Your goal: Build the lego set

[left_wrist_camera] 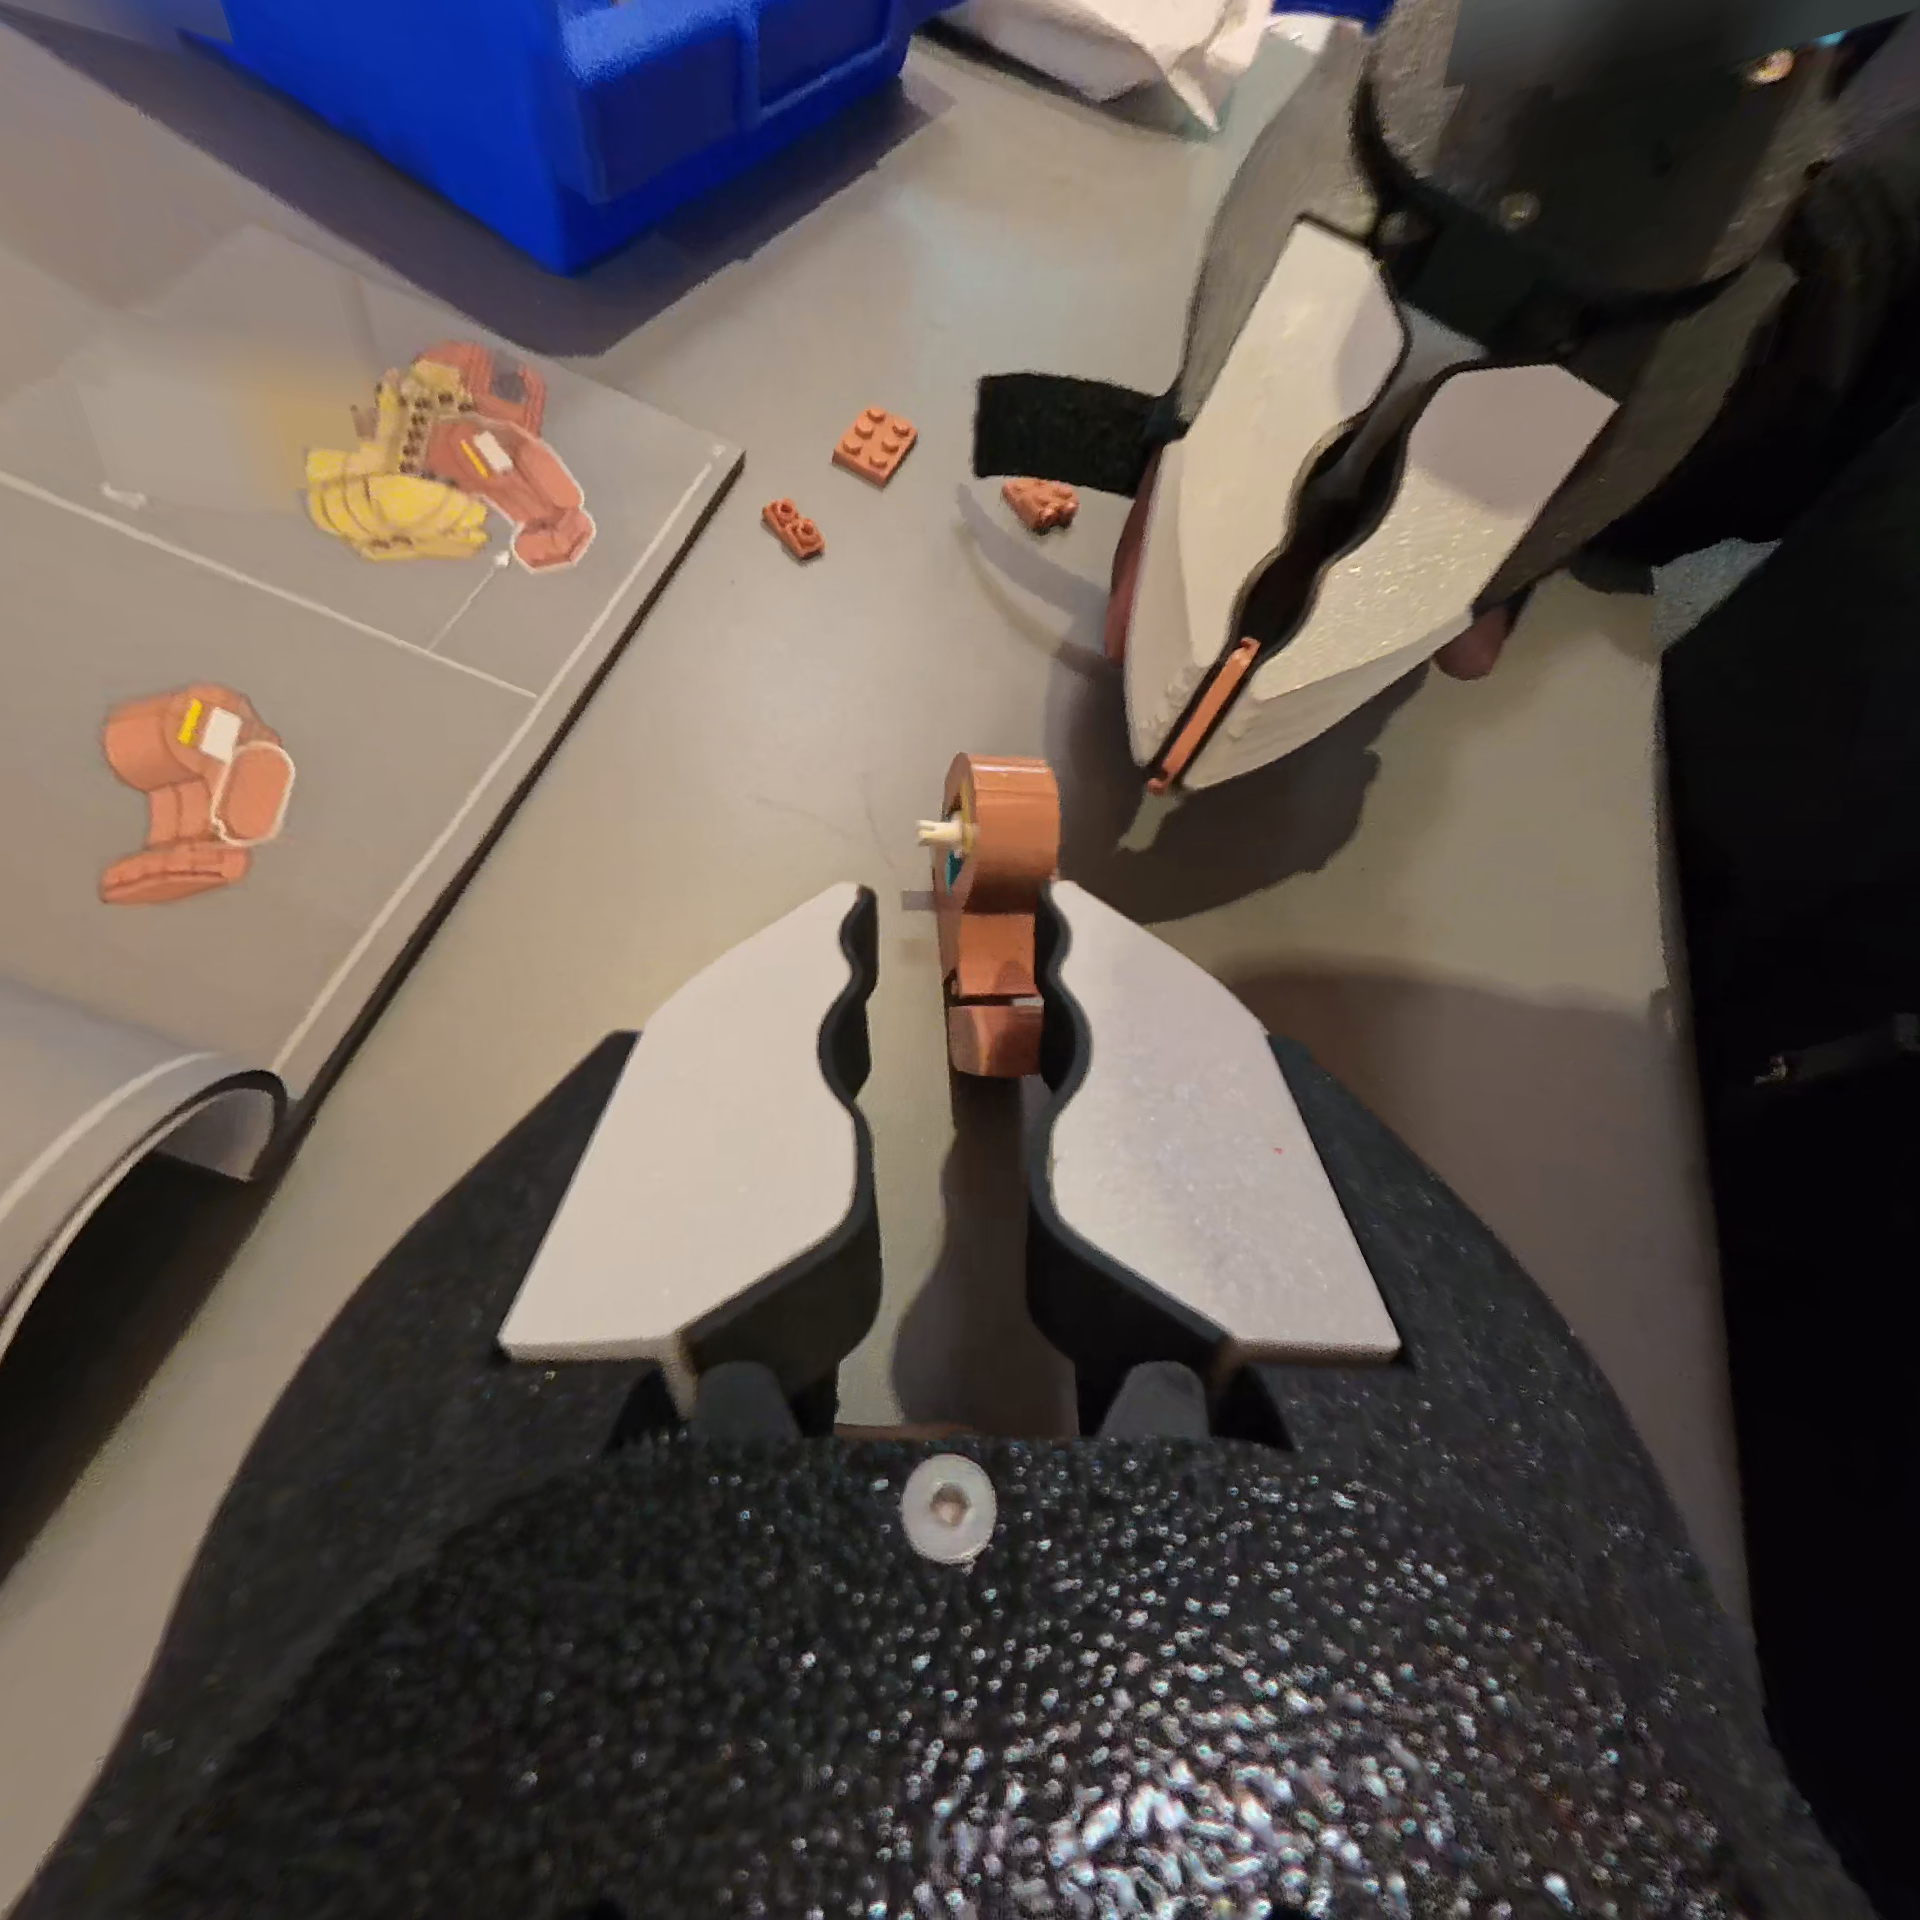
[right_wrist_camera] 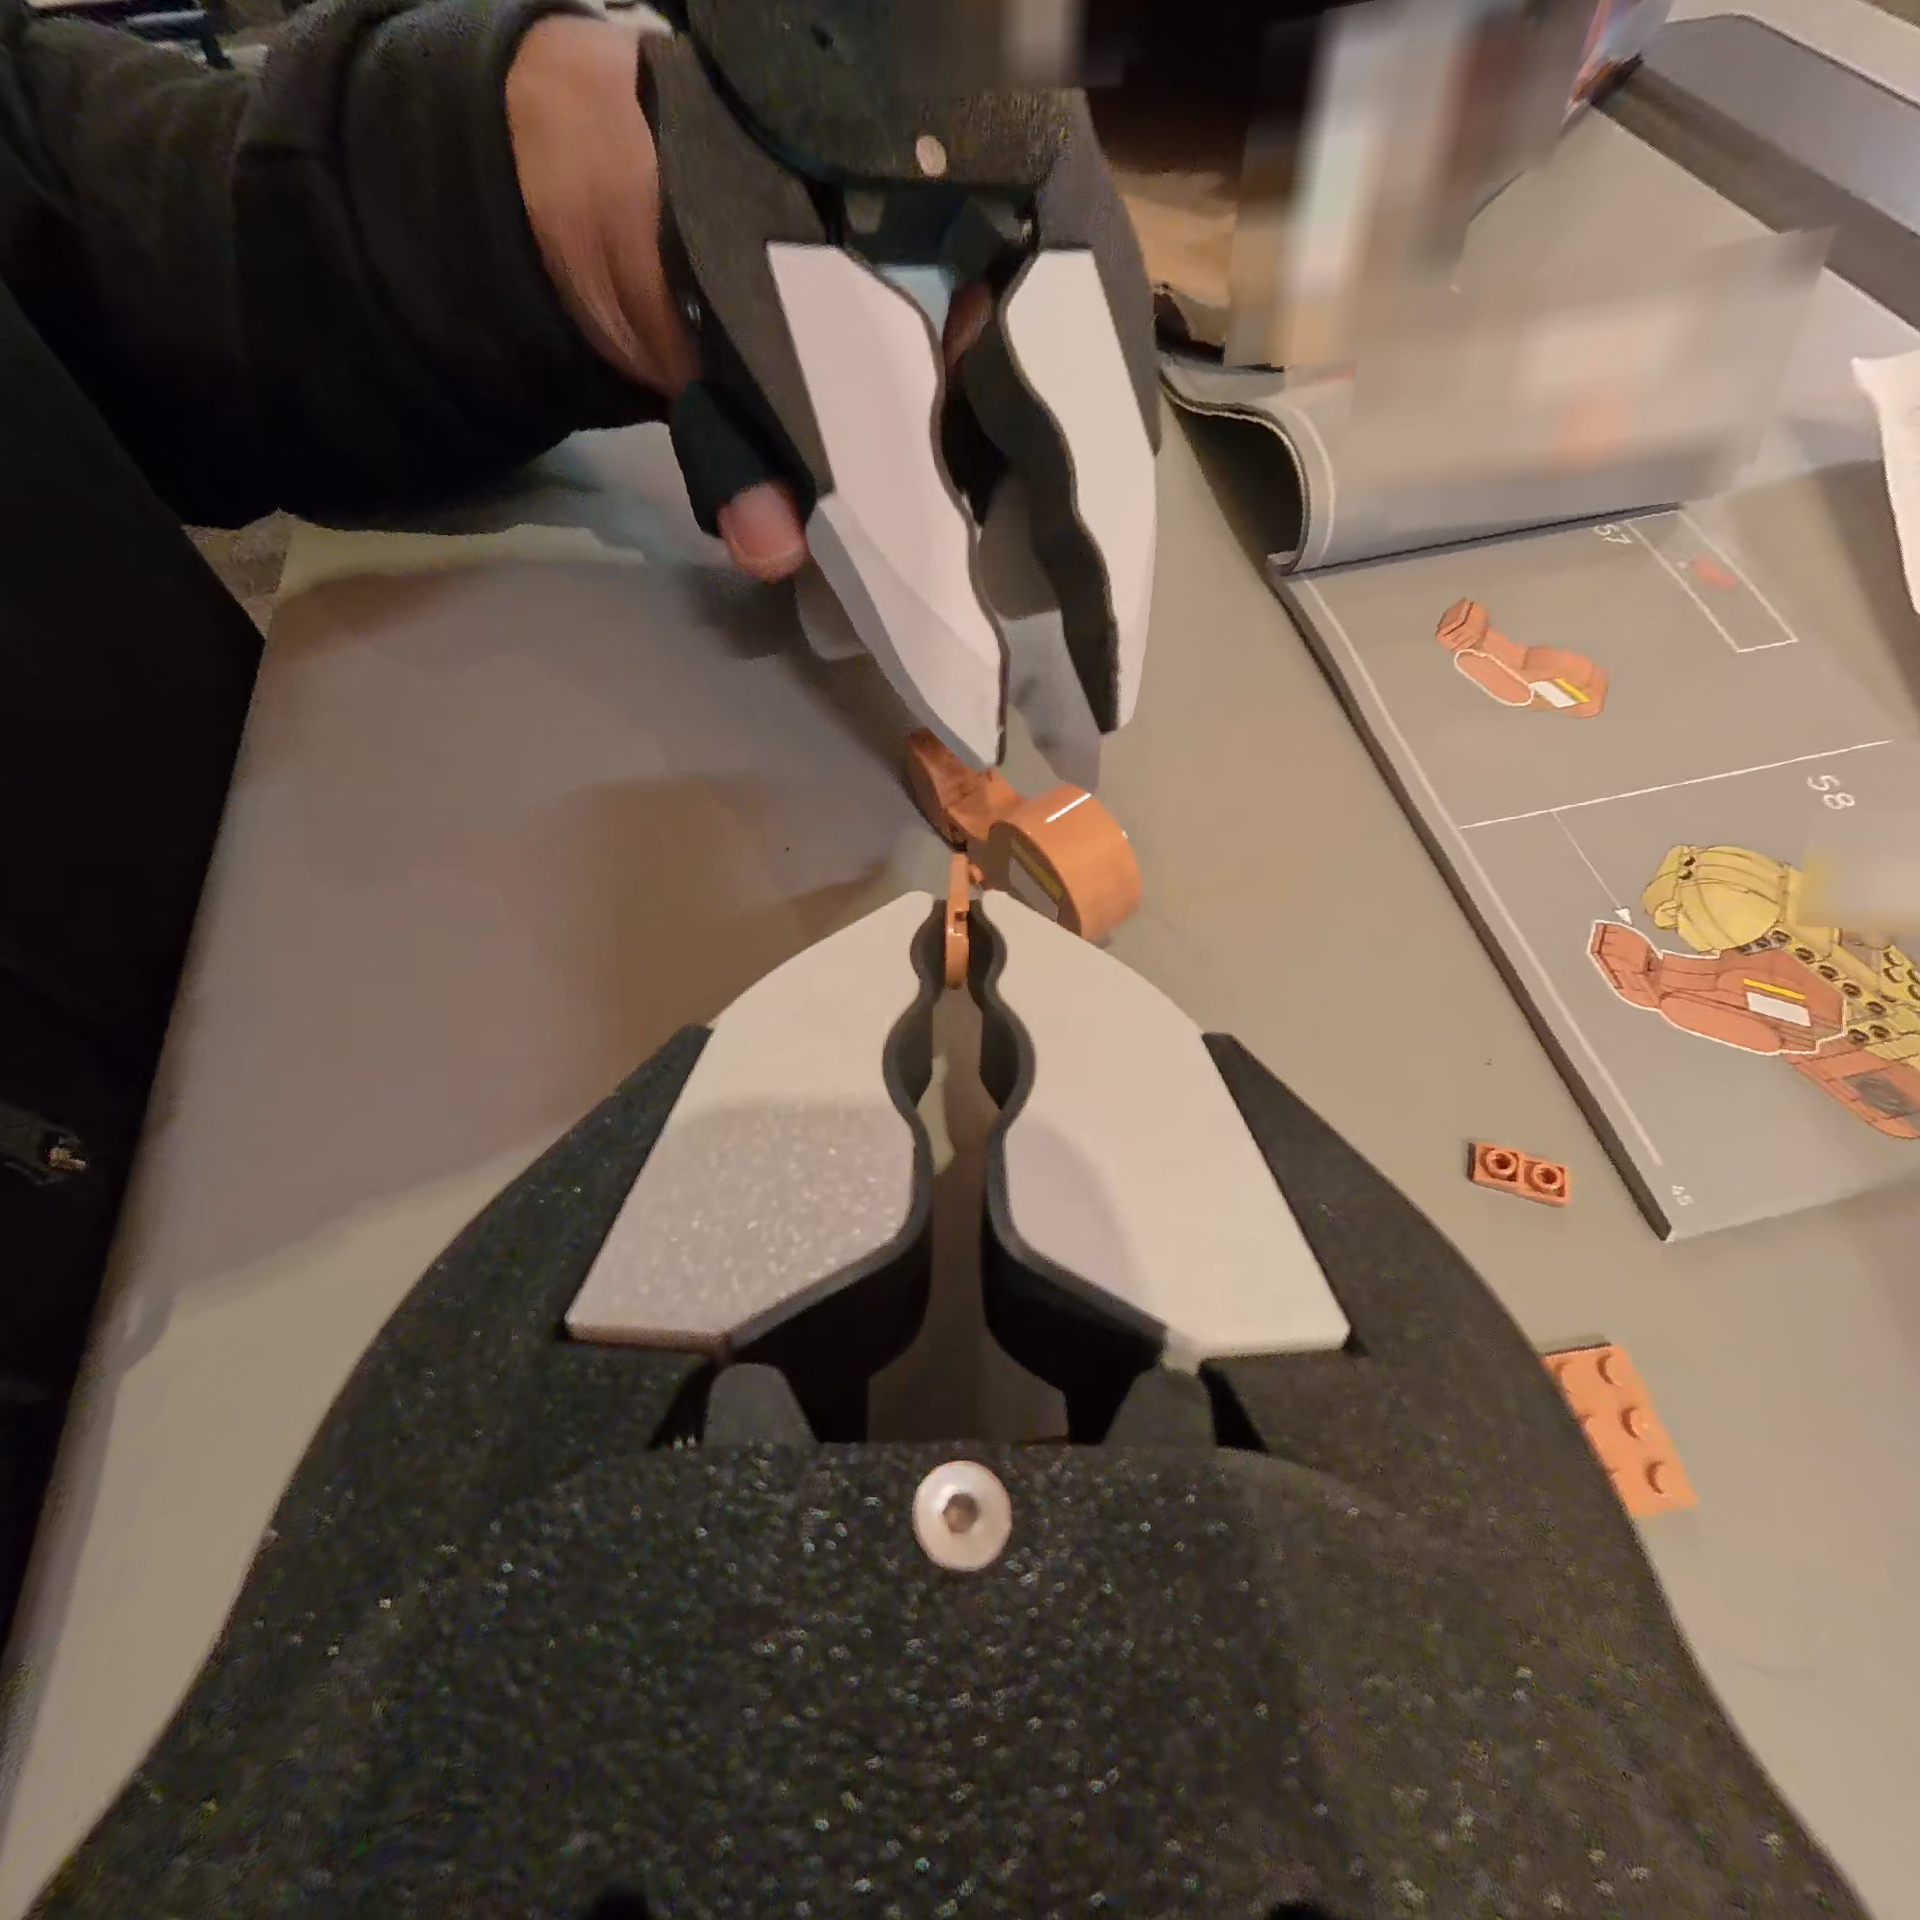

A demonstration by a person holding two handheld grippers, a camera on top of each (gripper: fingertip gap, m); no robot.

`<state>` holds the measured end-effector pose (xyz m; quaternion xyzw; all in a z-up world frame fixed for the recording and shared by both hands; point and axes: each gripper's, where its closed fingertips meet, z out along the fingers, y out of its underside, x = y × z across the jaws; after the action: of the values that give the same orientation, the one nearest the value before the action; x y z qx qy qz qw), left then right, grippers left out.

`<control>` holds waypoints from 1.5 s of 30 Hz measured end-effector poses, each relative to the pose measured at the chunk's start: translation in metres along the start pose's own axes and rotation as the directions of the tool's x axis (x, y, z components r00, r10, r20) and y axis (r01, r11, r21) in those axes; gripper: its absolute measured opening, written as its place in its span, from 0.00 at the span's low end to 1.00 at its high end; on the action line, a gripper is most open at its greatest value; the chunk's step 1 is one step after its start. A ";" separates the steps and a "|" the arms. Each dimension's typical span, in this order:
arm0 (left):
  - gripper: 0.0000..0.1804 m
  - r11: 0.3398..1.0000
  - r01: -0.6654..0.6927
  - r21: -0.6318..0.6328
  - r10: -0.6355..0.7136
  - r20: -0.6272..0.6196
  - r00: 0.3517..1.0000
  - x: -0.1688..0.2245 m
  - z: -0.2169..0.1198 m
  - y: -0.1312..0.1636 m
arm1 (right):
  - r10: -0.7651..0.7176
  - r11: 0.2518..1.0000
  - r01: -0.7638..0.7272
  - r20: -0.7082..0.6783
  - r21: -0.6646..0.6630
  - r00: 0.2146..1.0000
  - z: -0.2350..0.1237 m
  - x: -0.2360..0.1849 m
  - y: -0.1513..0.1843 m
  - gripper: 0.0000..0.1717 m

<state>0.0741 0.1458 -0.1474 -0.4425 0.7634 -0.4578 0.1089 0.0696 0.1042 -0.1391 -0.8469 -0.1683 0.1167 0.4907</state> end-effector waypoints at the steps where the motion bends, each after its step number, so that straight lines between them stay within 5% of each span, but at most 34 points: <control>1: 0.15 0.999 -0.032 0.004 0.032 -0.009 0.999 0.003 -0.002 -0.002 | -0.012 1.000 0.012 0.007 -0.003 1.000 0.000 -0.001 0.001 0.02; 10: 0.16 0.976 -0.157 -0.148 0.169 0.073 0.983 0.004 0.014 0.018 | -0.055 0.993 0.063 0.082 -0.096 0.995 0.009 -0.011 0.011 0.02; 13: 0.09 0.973 -0.144 -0.180 0.160 0.076 0.984 0.005 0.019 0.025 | -0.084 0.988 0.098 0.114 -0.119 0.990 0.011 -0.017 0.014 0.02; 19: 0.09 0.997 0.083 -0.006 -0.083 -0.047 0.995 0.018 0.018 0.002 | 0.001 0.994 0.020 0.194 -0.109 0.981 0.009 -0.023 0.010 0.02; 27: 0.09 0.881 0.457 0.118 -0.386 -0.379 0.841 0.039 0.009 -0.025 | 0.303 0.947 -0.320 0.354 -0.010 0.885 -0.009 -0.023 -0.025 0.02; 37: 0.09 0.751 0.646 0.139 -0.487 -0.543 0.683 0.040 -0.001 -0.040 | 0.492 0.840 -0.543 0.417 0.003 0.764 -0.018 -0.011 -0.040 0.02; 45: 0.09 0.761 0.633 0.139 -0.476 -0.542 0.692 0.041 -0.002 -0.039 | 0.522 0.827 -0.562 0.404 -0.023 0.751 -0.019 -0.007 -0.035 0.02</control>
<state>0.0718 0.1081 -0.1054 -0.5049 0.5096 -0.6785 -0.1580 0.0637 0.1026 -0.0987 -0.7922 -0.0044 0.4296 0.4334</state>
